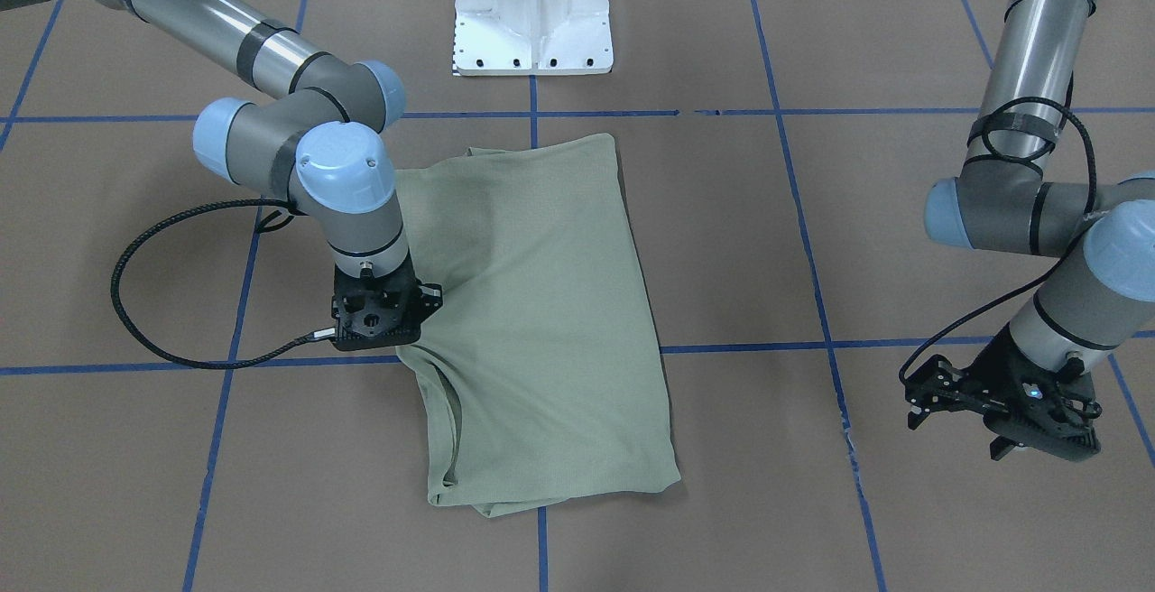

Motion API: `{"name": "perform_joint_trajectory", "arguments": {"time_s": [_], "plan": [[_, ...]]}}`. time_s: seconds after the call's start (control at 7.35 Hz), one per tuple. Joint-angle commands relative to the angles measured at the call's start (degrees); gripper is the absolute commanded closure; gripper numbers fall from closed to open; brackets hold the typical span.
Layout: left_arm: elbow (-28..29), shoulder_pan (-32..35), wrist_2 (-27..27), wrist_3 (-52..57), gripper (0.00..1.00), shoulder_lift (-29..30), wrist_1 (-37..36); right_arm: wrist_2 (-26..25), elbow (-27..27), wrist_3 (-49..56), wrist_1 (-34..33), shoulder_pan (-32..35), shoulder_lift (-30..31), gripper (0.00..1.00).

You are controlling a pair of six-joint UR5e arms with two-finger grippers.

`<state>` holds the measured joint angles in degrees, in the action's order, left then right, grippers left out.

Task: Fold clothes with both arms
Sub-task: 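Release the shirt and raise the right gripper away from it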

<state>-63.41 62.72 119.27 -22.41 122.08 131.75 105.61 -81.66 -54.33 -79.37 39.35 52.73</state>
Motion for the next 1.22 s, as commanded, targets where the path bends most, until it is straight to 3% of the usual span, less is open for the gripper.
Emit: {"name": "perform_joint_trajectory", "arguments": {"time_s": [0.0, 0.41, 0.68, 0.82, 1.09], "plan": [[0.0, 0.0, 0.0, 0.0, 0.0, 0.0, 0.0, -2.1, -2.9, -0.4, 0.4, 0.1, 3.3, 0.01], [-0.7, 0.0, 0.1, -1.3, 0.0, -0.1, 0.9, -0.6, -2.9, -4.5, 0.5, 3.1, 0.4, 0.0], [-3.8, -0.7, 7.1, -9.9, 0.0, -0.4, 2.5, 6.4, -3.6, -10.0, 7.7, 6.6, 1.4, 0.0], [-7.8, -2.8, 7.5, -20.0, 0.0, -3.2, 6.4, 6.7, -6.6, -14.7, 9.4, 6.5, 4.2, 0.0], [-20.2, -9.9, 6.7, -35.5, 0.0, -10.9, 10.6, 5.8, -18.0, -22.3, 9.5, 4.4, 13.2, 0.0]]}}
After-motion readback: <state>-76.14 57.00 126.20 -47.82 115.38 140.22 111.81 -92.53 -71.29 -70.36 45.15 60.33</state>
